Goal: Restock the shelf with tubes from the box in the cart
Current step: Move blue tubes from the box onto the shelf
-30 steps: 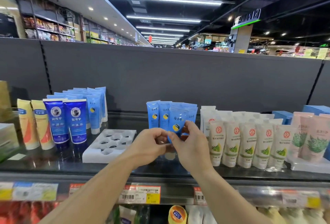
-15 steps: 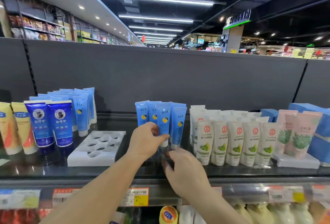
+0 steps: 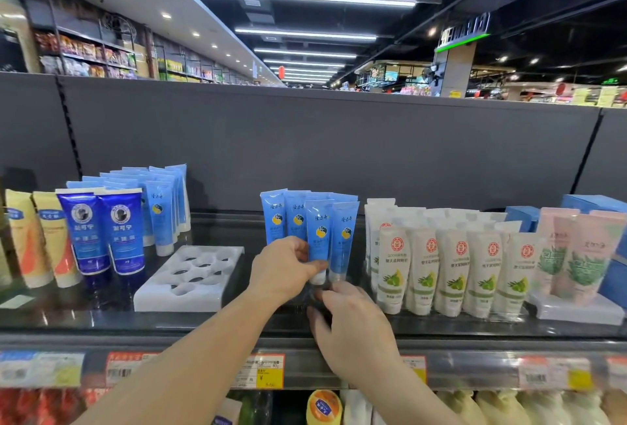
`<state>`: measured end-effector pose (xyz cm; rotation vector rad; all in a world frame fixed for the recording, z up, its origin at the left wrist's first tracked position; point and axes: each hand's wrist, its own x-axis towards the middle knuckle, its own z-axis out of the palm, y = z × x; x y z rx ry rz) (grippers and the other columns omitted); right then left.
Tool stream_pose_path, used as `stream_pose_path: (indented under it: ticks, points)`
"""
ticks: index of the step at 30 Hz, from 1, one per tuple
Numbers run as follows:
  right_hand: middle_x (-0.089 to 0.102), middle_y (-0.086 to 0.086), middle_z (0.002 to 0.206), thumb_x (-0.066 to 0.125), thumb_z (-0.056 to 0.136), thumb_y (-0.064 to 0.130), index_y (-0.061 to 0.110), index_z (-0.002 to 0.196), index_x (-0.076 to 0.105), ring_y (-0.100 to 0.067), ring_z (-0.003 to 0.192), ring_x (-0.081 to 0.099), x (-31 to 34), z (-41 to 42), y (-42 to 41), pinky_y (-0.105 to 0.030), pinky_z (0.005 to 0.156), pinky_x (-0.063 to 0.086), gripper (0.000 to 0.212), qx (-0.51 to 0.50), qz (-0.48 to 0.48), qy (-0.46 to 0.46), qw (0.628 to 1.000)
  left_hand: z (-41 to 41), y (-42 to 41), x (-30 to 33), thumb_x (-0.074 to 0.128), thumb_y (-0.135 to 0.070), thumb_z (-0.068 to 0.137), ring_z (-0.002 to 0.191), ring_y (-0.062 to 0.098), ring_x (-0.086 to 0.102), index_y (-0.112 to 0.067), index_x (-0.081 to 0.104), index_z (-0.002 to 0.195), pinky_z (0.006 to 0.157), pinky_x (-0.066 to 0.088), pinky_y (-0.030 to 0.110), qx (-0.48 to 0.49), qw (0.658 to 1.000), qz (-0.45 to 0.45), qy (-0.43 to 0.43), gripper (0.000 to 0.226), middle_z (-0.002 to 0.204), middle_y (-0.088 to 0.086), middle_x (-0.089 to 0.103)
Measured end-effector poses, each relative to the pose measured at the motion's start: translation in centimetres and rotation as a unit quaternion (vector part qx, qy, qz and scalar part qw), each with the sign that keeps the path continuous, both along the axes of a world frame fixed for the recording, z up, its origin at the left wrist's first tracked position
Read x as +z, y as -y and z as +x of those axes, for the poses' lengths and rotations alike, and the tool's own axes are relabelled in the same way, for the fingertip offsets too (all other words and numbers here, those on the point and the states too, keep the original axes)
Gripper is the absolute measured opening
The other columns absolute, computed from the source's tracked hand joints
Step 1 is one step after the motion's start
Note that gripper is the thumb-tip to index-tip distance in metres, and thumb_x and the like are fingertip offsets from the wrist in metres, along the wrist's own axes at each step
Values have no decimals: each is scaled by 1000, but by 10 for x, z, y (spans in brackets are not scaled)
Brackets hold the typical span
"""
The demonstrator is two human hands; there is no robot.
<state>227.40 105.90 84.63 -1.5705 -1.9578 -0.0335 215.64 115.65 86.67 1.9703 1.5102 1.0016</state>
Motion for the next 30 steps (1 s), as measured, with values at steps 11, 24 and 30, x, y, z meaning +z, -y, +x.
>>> stream_pose_path:
  ticks: [11,24,30]
  points:
    - [54,14,107,47,95,41,28,111,62,-5,100,47,-1,1,1,-26,89,47,26,4,1,-6,1000,0,2,1,75,-44,78,96,5,62,-33,58,95,94,52,39,14,1000,-12,-16,26,93,-19,61]
    - [56,13,100,52,94,39,32,112,62,-3,92,51,8,-1,-8,-20,81,47,21,49,-19,-34,998,-29,48,11,70,-43,83,98,5,59,-22,60,117,89,50,29,59,998,16,-21,41,109,-10,65]
    - [61,9,102,53,94,38,25,112,64,-9,95,55,13,-43,-5,-22,79,44,24,70,-13,-49,996,-83,85,9,61,-45,89,109,4,54,-27,60,123,94,42,24,92,991,73,-72,39,117,-15,61]
